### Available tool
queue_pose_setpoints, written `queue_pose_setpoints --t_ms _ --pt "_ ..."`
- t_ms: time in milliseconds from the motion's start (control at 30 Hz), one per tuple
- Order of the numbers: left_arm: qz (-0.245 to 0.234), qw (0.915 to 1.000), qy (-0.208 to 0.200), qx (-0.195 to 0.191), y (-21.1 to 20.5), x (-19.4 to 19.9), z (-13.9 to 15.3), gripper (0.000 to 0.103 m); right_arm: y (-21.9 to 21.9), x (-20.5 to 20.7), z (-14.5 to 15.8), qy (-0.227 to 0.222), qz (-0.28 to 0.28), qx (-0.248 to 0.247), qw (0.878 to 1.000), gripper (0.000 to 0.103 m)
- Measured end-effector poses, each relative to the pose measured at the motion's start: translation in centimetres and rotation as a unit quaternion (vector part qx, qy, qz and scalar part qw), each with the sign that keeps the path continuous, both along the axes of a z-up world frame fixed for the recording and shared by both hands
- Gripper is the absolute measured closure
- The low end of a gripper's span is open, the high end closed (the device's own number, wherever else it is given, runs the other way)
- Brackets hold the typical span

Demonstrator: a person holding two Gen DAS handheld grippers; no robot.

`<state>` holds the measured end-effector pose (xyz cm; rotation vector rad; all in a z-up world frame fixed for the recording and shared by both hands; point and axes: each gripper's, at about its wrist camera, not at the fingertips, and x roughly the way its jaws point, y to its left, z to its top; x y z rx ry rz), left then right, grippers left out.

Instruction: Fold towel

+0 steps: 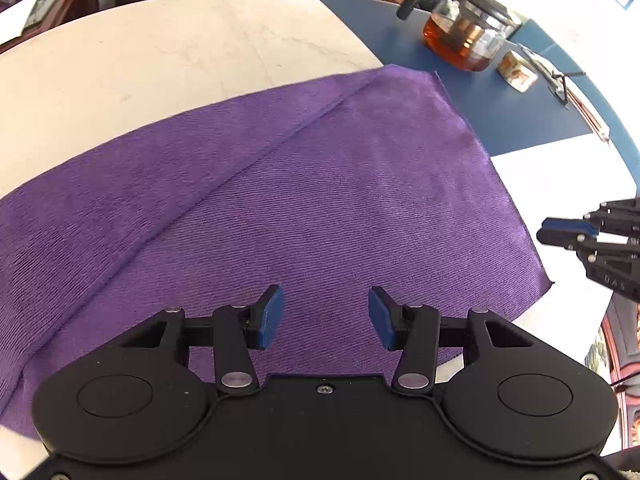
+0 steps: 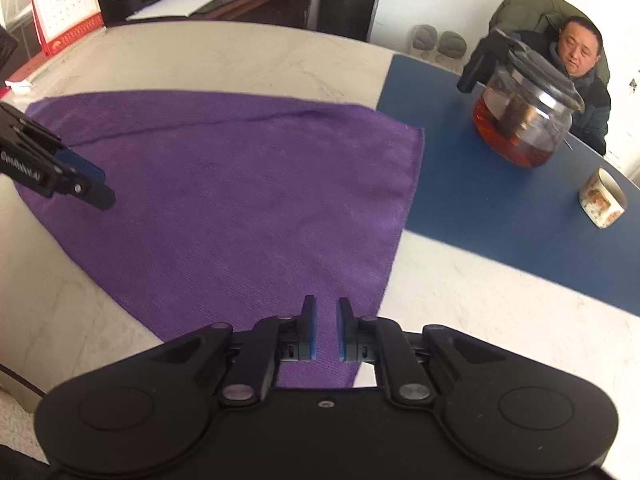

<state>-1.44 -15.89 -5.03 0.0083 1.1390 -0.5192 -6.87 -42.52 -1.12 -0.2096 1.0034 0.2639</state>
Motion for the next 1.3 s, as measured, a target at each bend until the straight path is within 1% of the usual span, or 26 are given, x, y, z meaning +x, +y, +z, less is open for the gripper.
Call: queue_pose_setpoints --t_ms 100,167,267,333,367,467,500,533,567,633,733,833,867,1000,1033,1133,1167,1233,1267,1300 --pt "0.039 0.9989 -0.024 0.005 2.6 -1.2 0.9 0.056 2.5 2.3 1.7 -0.025 0.053 0.031 0.998 0.094" --pt "0.069 0.9971 -0.031 0.008 4.3 -1.5 1.0 0.056 5.5 4.3 2.5 -0.038 0.114 0.050 0.991 0.093" --pt "0.114 0.9931 -0.028 0.008 6.8 -1.6 0.3 0.056 10.0 6.7 3.4 -0.046 0.200 0.075 0.976 0.093" --pt "0.136 0.9902 -0.029 0.007 8.1 -1.6 -0.4 0.057 13.8 8.4 4.0 -0.050 0.266 0.091 0.958 0.092" --pt "0.142 0.9895 -0.026 0.006 8.5 -1.6 -0.7 0.057 15.3 9.1 4.2 -0.050 0.291 0.097 0.950 0.089" --pt "0.139 0.9897 -0.032 -0.006 9.4 -2.2 -1.1 0.055 20.7 10.5 4.9 -0.059 0.389 0.105 0.913 0.084" --pt "0.136 0.9900 -0.036 -0.006 9.5 -2.4 -1.0 0.054 22.4 10.8 4.8 -0.058 0.420 0.105 0.900 0.084" --pt "0.135 0.9901 -0.039 -0.007 9.5 -2.5 -1.0 0.052 24.1 10.9 4.5 -0.050 0.454 0.104 0.884 0.084" --pt "0.135 0.9900 -0.042 -0.010 9.5 -2.6 -1.0 0.048 25.8 11.1 4.2 -0.041 0.487 0.103 0.866 0.084" --pt "0.131 0.9901 -0.050 -0.008 9.5 -3.0 -0.9 0.046 29.2 11.4 3.5 -0.025 0.551 0.101 0.828 0.084" --pt "0.119 0.9908 -0.064 0.001 9.4 -3.6 -0.8 0.046 34.1 11.7 2.5 0.000 0.641 0.095 0.762 0.084" --pt "0.107 0.9917 -0.072 0.005 9.7 -4.0 -0.6 0.046 37.4 11.0 1.3 0.031 0.699 0.083 0.709 0.084" --pt "0.106 0.9918 -0.072 0.003 9.9 -4.1 -0.5 0.046 38.3 10.8 1.0 0.038 0.713 0.079 0.695 0.084" --pt "0.103 0.9920 -0.073 -0.005 10.7 -4.4 -0.1 0.046 41.1 9.6 0.2 0.042 0.761 0.060 0.644 0.082" --pt "0.103 0.9920 -0.073 -0.006 10.9 -4.4 0.0 0.046 41.7 9.2 0.0 0.041 0.772 0.055 0.632 0.079" --pt "0.102 0.9920 -0.074 -0.008 11.4 -4.5 0.3 0.046 43.1 8.5 -0.7 0.050 0.798 0.045 0.599 0.074" --pt "0.101 0.9921 -0.074 -0.008 11.5 -4.6 0.4 0.046 43.4 8.2 -1.0 0.051 0.804 0.040 0.591 0.072" --pt "0.099 0.9922 -0.075 -0.007 11.6 -4.8 0.5 0.046 43.8 7.6 -1.7 0.042 0.813 0.024 0.580 0.071" --pt "0.099 0.9922 -0.075 -0.007 11.7 -4.9 0.6 0.046 43.8 7.4 -1.8 0.038 0.816 0.020 0.576 0.071" --pt "0.100 0.9921 -0.075 -0.009 11.8 -5.0 0.7 0.046 43.8 7.3 -1.9 0.031 0.817 0.022 0.575 0.070"
